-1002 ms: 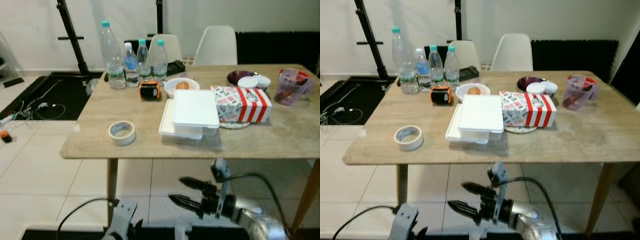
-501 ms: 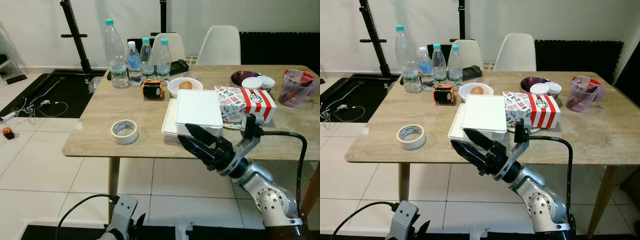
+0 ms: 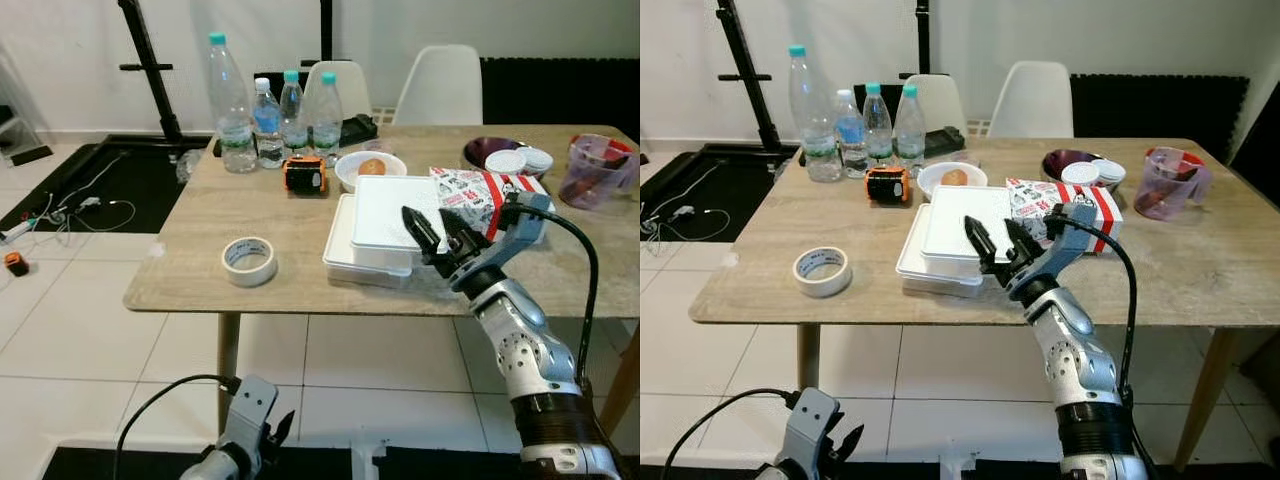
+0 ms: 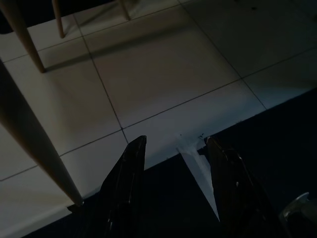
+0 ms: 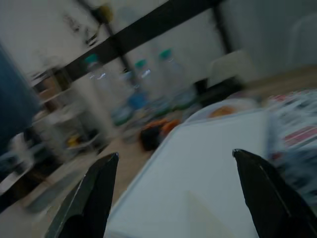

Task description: Restocking fridge

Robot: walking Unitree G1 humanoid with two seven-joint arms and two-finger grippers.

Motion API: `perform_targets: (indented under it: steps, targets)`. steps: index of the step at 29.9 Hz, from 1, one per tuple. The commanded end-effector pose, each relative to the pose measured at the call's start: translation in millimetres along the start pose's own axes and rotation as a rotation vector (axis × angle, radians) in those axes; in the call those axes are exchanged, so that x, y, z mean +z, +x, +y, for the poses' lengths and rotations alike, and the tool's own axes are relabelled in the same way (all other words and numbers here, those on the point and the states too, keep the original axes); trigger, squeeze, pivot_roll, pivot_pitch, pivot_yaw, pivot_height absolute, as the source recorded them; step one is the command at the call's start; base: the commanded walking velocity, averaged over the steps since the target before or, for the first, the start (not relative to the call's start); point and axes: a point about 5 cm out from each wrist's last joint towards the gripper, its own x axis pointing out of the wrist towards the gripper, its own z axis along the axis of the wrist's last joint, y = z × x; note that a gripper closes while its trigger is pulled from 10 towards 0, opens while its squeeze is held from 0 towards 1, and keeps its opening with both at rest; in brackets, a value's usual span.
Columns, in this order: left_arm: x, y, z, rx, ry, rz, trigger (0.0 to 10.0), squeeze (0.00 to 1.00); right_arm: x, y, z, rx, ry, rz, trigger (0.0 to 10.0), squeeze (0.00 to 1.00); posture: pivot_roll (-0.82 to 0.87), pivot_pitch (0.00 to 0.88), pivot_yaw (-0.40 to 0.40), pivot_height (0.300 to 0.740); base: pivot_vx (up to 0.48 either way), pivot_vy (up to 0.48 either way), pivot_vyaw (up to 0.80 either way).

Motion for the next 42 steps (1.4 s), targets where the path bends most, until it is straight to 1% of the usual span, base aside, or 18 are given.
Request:
perform_targets:
  steps: [1, 3, 5, 6, 7, 9, 10, 11, 13, 14, 16, 17, 18, 23, 26, 29, 36, 42]
  targets:
    - [-0.4, 0.0, -3.1, -0.005, -0.020, 0.002, 10.0, 0.00, 3.2, 3.4, -9.4, -0.077, -0.017, -0.006, 10.0, 1.00, -0.01, 0.068, -0.006, 0.740, 0.000, 0.000, 0.00]
    - [2.4, 0.4, -4.0, -0.013, -0.028, -0.011, 10.0, 0.00, 2.5, 6.4, -12.6, -0.101, 0.003, 0.004, 10.0, 1.00, -0.01, 0.073, -0.010, 0.740, 0.000, 0.000, 0.00]
    - [10.5, 1.5, -6.2, -0.035, -0.037, -0.047, 10.0, 0.00, -0.8, 12.9, -20.9, -0.165, 0.070, 0.024, 10.0, 0.09, -0.01, 0.078, -0.015, 0.740, 0.000, 0.000, 0.00]
    - [13.3, 1.9, -6.6, -0.041, -0.041, -0.057, 10.0, 0.00, -2.7, 14.7, -25.2, -0.199, 0.107, 0.037, 10.0, 0.00, -0.01, 0.078, -0.015, 0.740, 0.000, 0.000, 0.00]
    - [15.5, 2.3, -6.6, -0.044, -0.043, -0.064, 10.0, 0.00, -5.2, 15.8, -28.9, -0.221, 0.161, 0.053, 10.0, 0.00, 0.00, 0.081, -0.022, 0.740, 0.000, 0.000, 0.00]
    - [15.5, 2.3, -6.6, -0.044, -0.043, -0.064, 10.0, 0.00, -5.2, 15.8, -28.9, -0.221, 0.161, 0.053, 10.0, 0.00, 0.00, 0.081, -0.022, 0.740, 0.000, 0.000, 0.00]
    - [16.9, 2.5, -6.6, -0.046, -0.046, -0.069, 10.0, 0.00, -7.8, 16.7, -32.4, -0.242, 0.210, 0.067, 10.0, 0.00, 0.00, 0.081, -0.022, 0.740, 0.000, 0.000, 0.00]
    - [16.9, 2.5, -6.6, -0.046, -0.046, -0.069, 10.0, 0.00, -7.8, 16.7, -32.4, -0.242, 0.210, 0.067, 10.0, 0.00, 0.00, 0.081, -0.022, 0.740, 0.000, 0.000, 0.00]
    - [19.3, 2.4, -7.2, -0.050, -0.058, -0.079, 10.0, 0.00, -14.7, 16.6, -40.7, -0.288, 0.369, 0.099, 10.0, 0.00, 0.01, 0.082, -0.028, 0.740, 0.000, 0.000, 0.00]
    - [19.3, 2.4, -7.2, -0.050, -0.058, -0.079, 10.0, 0.00, -14.7, 16.6, -40.7, -0.288, 0.369, 0.099, 10.0, 0.00, 0.01, 0.082, -0.028, 0.740, 0.000, 0.000, 0.00]
    - [20.5, 1.6, -7.8, -0.053, -0.070, -0.085, 10.0, 0.00, -16.2, 16.1, -45.2, -0.307, 0.484, 0.101, 10.0, 0.00, 0.01, 0.085, -0.034, 0.740, 0.000, 0.000, 0.00]
    - [20.5, 1.6, -7.8, -0.053, -0.070, -0.085, 10.0, 0.00, -16.2, 16.1, -45.2, -0.307, 0.484, 0.101, 10.0, 0.00, 0.01, 0.085, -0.034, 0.740, 0.000, 0.000, 0.00]
    - [20.6, 0.7, -8.4, -0.051, -0.089, -0.088, 10.0, 0.00, -13.1, 16.1, -49.0, -0.318, 0.565, 0.076, 10.0, 0.00, 0.01, 0.085, -0.036, 0.740, 0.000, 0.000, 0.00]
    - [21.2, -0.3, -9.0, -0.053, -0.101, -0.085, 10.0, 0.00, -11.3, 16.7, -51.6, -0.326, 0.625, 0.059, 10.0, 0.00, 0.01, 0.084, -0.037, 0.740, 0.000, 0.000, 0.00]
    - [22.2, -0.4, -10.7, -0.064, -0.119, -0.084, 10.0, 0.00, -12.6, 17.2, -50.0, -0.284, 0.731, 0.057, 10.0, 0.00, 0.01, 0.083, -0.039, 0.740, 0.000, 0.000, 0.00]
    - [22.9, -0.3, -11.4, -0.067, -0.126, -0.084, 10.0, 0.00, -14.4, 17.6, -46.7, -0.237, 0.755, 0.076, 10.0, 0.00, 0.01, 0.083, -0.041, 0.740, 0.000, 0.000, 0.00]
    - [23.9, -0.2, -15.2, -0.088, -0.127, -0.077, 10.0, 0.00, -31.5, 16.3, -30.6, -0.098, 0.719, 0.220, 10.0, 0.00, 0.00, 0.084, -0.043, 0.740, 0.000, 0.000, 0.00]
    - [24.3, 0.2, -18.3, -0.104, -0.125, -0.070, 10.0, 0.00, -36.5, 14.0, -31.5, -0.104, 0.701, 0.246, 10.0, 0.00, 0.00, 0.082, -0.043, 0.740, 0.000, 0.000, 0.00]
